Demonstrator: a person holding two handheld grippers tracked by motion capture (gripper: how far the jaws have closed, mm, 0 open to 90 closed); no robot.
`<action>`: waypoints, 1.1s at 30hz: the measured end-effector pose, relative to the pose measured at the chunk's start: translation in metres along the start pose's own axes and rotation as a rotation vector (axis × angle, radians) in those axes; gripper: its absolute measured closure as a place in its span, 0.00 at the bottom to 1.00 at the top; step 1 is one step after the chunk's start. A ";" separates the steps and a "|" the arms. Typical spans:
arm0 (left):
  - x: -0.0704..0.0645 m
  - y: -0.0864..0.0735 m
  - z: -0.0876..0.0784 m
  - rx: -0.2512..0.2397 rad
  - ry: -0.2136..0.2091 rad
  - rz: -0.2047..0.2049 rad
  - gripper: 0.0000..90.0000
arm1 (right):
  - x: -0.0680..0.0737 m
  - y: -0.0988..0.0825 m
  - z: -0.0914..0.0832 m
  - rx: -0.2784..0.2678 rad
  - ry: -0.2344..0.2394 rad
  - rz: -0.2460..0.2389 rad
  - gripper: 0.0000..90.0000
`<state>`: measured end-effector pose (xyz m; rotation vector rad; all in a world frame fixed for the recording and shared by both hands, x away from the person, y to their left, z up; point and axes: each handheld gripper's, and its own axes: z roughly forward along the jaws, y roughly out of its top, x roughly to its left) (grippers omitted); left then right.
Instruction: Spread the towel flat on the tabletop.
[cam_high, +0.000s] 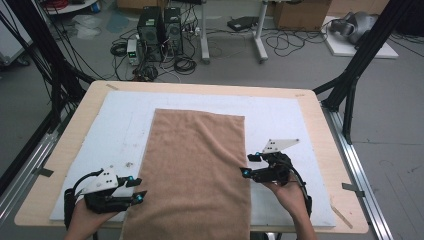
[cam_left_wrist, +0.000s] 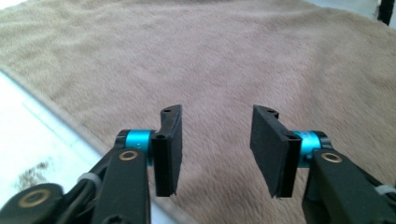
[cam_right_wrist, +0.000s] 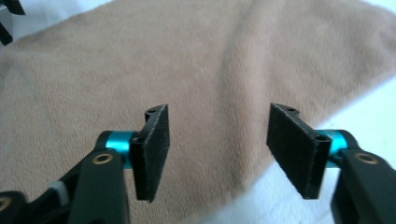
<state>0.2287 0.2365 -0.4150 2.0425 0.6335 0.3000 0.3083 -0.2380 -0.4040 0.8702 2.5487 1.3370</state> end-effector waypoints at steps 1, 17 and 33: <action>0.001 0.002 0.002 0.000 0.002 0.000 0.58 | 0.001 0.002 0.000 -0.003 0.000 -0.001 0.39; 0.019 0.031 0.014 0.005 0.024 -0.001 0.45 | 0.007 0.019 -0.006 -0.043 -0.004 -0.030 0.29; 0.024 0.036 0.016 -0.013 0.016 -0.010 0.45 | 0.011 0.024 -0.001 -0.016 -0.004 -0.051 0.27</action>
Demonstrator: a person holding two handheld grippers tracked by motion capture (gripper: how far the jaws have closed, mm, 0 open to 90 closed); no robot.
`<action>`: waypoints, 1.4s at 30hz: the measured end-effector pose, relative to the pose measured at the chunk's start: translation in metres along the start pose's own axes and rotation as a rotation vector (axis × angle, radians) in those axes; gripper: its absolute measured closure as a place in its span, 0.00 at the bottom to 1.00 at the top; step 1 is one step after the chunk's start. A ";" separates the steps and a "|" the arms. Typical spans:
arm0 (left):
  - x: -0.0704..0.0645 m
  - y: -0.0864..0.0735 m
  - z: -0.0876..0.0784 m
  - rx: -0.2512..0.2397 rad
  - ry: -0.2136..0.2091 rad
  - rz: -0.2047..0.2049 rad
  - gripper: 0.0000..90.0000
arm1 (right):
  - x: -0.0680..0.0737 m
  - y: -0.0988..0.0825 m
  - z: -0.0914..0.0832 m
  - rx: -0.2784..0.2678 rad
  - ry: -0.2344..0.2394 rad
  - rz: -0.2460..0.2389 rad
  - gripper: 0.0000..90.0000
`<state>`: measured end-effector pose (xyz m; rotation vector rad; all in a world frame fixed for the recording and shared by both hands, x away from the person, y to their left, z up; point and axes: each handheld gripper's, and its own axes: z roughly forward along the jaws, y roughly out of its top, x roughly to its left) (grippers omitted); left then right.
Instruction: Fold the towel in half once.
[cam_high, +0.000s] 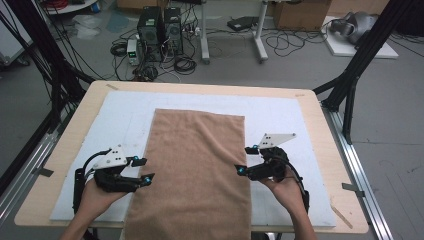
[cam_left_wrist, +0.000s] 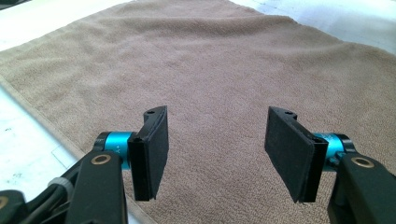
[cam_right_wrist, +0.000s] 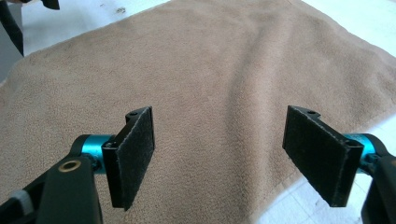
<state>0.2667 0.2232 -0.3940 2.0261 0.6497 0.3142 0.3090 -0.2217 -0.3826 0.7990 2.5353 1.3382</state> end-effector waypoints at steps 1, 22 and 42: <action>0.001 0.001 0.000 -0.001 0.000 -0.003 0.44 | 0.001 0.001 0.000 0.001 0.000 -0.007 0.27; 0.071 0.042 0.023 0.021 0.127 -0.037 0.45 | -0.053 0.045 -0.001 0.003 -0.126 0.006 0.27; 0.111 0.015 0.082 0.116 0.193 -0.062 0.54 | -0.092 0.018 0.072 0.116 -0.213 0.075 0.37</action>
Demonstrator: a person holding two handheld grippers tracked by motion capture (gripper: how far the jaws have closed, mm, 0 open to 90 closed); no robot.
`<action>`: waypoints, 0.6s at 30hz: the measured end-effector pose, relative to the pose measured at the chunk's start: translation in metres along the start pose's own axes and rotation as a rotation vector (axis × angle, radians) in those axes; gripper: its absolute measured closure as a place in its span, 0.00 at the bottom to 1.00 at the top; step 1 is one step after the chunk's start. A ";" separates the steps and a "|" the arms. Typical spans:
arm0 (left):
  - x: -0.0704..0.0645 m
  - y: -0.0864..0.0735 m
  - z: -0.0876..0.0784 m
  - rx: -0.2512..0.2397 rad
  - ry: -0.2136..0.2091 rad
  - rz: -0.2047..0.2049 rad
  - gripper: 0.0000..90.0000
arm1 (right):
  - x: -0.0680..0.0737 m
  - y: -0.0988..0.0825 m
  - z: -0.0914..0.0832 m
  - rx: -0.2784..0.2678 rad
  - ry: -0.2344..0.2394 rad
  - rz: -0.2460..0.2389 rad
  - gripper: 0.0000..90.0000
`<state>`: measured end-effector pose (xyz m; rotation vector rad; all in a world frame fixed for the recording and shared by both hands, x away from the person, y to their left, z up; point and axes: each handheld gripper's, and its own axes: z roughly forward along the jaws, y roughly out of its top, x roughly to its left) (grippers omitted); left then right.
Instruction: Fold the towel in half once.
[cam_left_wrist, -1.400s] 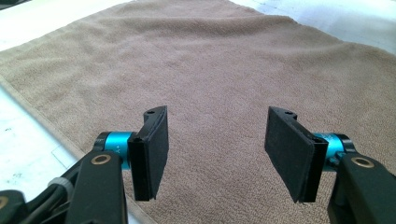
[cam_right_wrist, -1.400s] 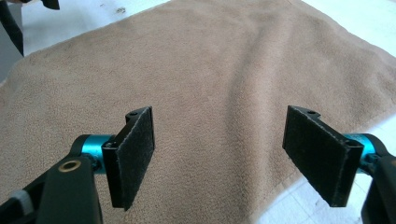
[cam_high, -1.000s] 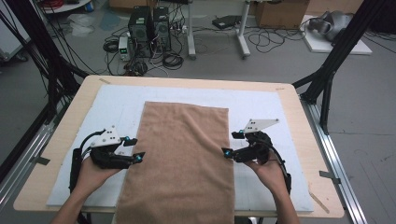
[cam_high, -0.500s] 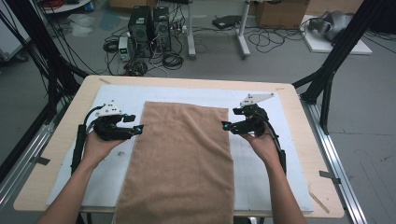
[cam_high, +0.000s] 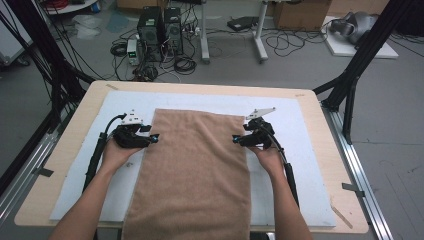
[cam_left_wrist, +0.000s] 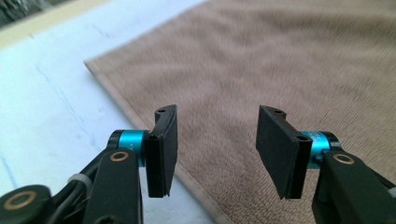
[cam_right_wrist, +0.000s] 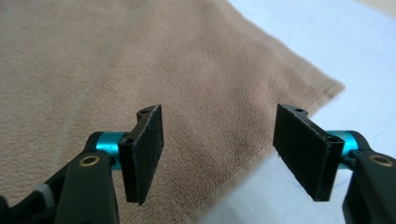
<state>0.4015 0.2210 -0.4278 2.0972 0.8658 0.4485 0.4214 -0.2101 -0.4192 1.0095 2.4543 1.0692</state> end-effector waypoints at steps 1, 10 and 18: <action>0.001 -0.002 0.003 0.018 -0.005 -0.009 0.54 | -0.001 -0.001 0.002 0.009 -0.005 0.002 0.38; 0.005 -0.009 0.014 0.063 0.035 -0.049 0.65 | -0.008 -0.010 0.015 0.061 -0.007 0.061 0.50; 0.001 -0.006 0.014 0.084 0.046 -0.041 0.79 | -0.004 -0.010 0.017 0.078 -0.019 0.084 0.73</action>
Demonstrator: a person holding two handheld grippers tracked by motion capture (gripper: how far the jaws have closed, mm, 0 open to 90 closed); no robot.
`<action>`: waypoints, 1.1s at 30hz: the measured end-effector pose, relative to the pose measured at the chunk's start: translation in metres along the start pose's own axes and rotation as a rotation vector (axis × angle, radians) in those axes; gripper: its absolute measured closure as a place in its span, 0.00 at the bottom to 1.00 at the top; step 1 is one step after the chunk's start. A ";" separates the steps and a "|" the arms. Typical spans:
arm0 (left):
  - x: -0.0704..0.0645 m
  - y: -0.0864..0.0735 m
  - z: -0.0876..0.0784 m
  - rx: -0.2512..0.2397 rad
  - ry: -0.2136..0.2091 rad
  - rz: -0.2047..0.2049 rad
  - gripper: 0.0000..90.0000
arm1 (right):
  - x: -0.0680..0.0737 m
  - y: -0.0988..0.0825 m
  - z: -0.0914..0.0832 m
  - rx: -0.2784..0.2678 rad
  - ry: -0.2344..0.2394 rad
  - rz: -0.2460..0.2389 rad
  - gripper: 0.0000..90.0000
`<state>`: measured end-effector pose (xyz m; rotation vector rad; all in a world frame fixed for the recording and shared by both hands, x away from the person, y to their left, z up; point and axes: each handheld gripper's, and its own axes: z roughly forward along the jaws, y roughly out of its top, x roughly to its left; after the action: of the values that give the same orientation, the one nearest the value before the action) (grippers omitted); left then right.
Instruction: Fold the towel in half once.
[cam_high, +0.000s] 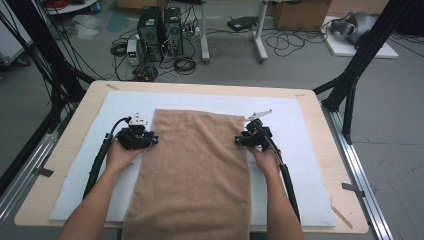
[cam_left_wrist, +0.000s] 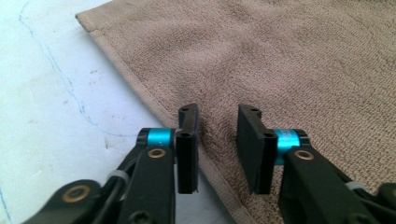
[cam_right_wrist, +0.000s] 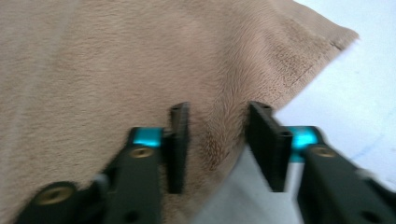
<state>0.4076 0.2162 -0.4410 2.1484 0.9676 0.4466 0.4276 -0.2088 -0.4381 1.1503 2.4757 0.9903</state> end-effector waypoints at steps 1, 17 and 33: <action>0.000 0.000 0.000 0.000 0.001 -0.006 0.81 | 0.001 0.000 0.000 0.003 0.003 0.005 0.75; 0.000 0.007 -0.035 -0.080 -0.055 0.016 0.95 | 0.004 0.008 -0.042 -0.087 0.104 -0.033 0.92; -0.051 -0.052 -0.116 -0.223 -0.114 0.110 0.94 | 0.073 -0.030 -0.115 -0.152 0.241 -0.208 0.90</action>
<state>0.2832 0.2564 -0.4020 2.0064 0.7045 0.4577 0.3079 -0.2235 -0.3676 0.7479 2.5797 1.2928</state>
